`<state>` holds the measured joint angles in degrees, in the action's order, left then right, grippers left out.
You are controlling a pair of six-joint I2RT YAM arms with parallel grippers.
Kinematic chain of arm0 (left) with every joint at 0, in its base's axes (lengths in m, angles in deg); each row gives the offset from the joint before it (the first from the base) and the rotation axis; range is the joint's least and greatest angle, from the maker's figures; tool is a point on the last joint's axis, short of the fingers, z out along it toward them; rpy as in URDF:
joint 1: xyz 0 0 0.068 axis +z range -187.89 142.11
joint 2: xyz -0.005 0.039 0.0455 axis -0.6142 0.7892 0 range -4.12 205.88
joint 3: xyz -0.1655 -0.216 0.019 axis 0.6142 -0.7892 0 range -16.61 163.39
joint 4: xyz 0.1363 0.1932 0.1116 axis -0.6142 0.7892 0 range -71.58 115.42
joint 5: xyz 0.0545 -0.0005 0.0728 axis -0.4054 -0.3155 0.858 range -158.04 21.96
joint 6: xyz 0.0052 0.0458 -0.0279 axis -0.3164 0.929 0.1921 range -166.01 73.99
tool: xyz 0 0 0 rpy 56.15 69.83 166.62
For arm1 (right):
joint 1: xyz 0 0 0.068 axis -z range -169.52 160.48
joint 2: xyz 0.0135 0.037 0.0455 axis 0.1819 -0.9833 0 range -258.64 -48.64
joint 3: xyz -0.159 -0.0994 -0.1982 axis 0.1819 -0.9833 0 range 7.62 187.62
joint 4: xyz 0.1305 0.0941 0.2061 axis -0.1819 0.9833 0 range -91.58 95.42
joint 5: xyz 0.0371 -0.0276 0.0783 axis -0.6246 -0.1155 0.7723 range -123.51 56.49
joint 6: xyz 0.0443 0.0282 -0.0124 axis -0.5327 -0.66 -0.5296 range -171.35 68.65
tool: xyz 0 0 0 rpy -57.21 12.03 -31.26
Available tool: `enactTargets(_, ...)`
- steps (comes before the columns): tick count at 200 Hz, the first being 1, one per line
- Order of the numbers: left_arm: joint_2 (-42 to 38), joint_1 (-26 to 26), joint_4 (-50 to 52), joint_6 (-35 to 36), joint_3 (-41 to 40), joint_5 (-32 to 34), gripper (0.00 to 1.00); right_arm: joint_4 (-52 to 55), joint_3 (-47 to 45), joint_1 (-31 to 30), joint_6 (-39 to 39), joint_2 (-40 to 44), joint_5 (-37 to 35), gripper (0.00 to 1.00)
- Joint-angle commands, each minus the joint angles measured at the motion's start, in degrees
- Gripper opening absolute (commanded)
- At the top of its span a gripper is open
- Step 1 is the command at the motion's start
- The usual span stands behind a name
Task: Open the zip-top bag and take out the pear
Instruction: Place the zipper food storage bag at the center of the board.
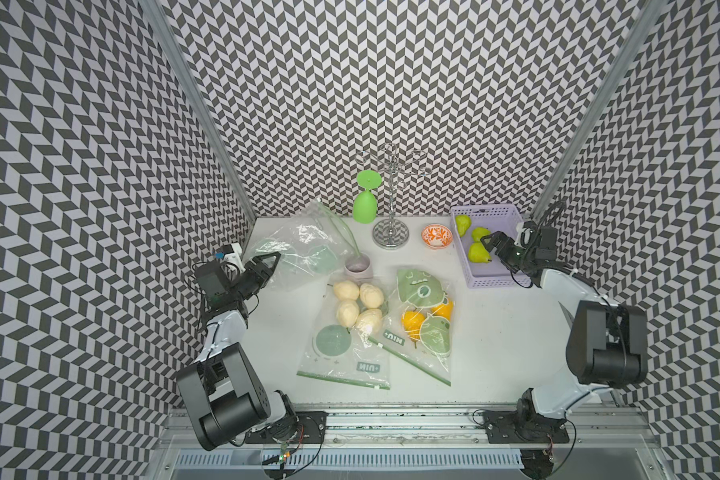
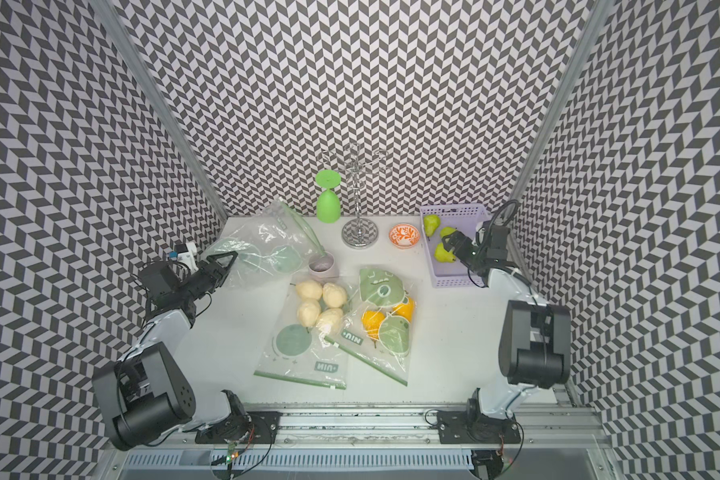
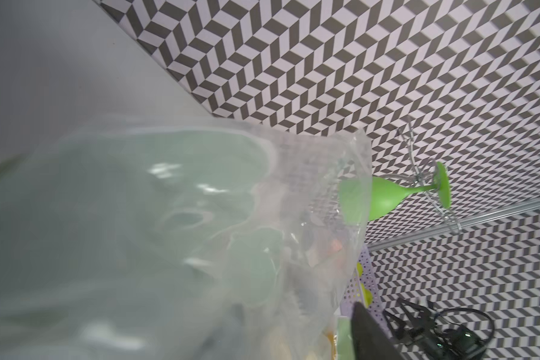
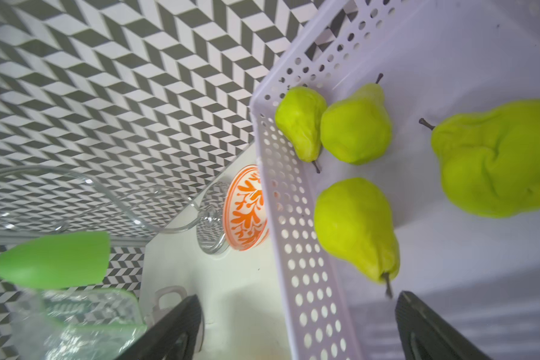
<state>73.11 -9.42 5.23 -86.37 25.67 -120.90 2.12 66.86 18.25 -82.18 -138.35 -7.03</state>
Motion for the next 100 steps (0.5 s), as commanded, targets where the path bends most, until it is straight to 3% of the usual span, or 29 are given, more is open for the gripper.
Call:
enactTargets(1,-0.3,-0.6,9.9,9.0,2.6,4.8,0.75,2.0,-5.7,-2.3,3.1,10.1,4.4,0.97)
enactTargets(10,-1.2,-0.7,11.3,9.8,2.4,7.1,0.89,4.7,-9.1,-5.2,3.7,14.3,3.3,0.97)
enactTargets(25,-2.6,-0.9,14.5,11.6,2.5,11.3,0.97,5.8,-16.3,-10.8,1.8,21.0,0.9,0.97)
enactTargets(56,-8.1,-2.9,20.0,14.0,2.9,14.6,1.0,7.6,-30.6,-19.7,-5.5,33.8,-2.4,0.96)
enactTargets(78,-14.0,-7.2,21.8,13.1,1.7,15.9,1.0,10.7,-36.5,-25.2,-9.3,41.3,-6.0,0.96)
enactTargets(100,-19.7,-13.6,23.9,11.5,0.0,18.2,1.0,12.7,-40.6,-29.5,-12.1,45.5,-5.1,0.95)
